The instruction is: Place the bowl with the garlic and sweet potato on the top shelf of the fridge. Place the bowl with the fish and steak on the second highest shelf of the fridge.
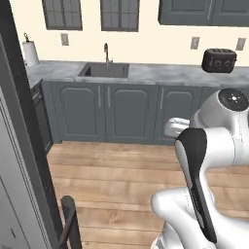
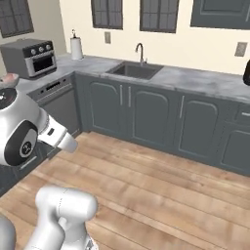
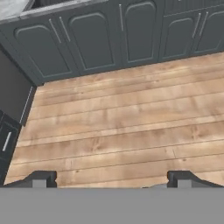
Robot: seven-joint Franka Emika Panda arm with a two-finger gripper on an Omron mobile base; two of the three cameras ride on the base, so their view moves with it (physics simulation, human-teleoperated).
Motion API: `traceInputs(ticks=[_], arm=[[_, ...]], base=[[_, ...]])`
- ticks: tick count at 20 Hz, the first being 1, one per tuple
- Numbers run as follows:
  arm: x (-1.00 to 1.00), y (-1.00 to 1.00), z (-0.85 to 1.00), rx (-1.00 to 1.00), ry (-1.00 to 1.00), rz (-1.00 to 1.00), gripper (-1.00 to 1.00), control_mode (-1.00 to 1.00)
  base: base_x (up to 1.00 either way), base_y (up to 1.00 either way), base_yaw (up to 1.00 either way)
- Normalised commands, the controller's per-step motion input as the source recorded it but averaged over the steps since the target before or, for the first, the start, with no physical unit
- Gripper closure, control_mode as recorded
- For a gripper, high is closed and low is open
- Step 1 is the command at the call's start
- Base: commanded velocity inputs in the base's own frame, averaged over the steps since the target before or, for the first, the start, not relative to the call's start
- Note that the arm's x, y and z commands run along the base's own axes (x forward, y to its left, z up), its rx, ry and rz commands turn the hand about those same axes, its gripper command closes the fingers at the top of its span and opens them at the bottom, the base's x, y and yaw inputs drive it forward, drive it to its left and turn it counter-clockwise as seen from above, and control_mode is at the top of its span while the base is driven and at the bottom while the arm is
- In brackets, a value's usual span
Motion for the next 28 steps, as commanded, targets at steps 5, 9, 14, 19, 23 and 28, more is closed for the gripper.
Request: traceInputs(ticks=[5,9,14,19,23,28], arm=[[0.0,0.0,0.0,0.0,0.0,0.0,-1.0,1.0],[0.0,0.0,0.0,0.0,0.0,0.0,-1.0,1.0],[0.0,0.0,0.0,0.0,0.0,0.0,-1.0,1.0],[0.0,0.0,0.0,0.0,0.0,0.0,-1.0,1.0],[0.0,0.0,0.0,0.0,0.0,0.0,-1.0,1.0],[0.0,0.0,0.0,0.0,0.0,0.0,-1.0,1.0]], base=[[1.0,0.0,-0.02],[1.0,0.0,0.28],[1.0,0.0,0.6],[1.0,0.0,0.62],[1.0,0.0,0.63],[1.0,0.0,0.66]])
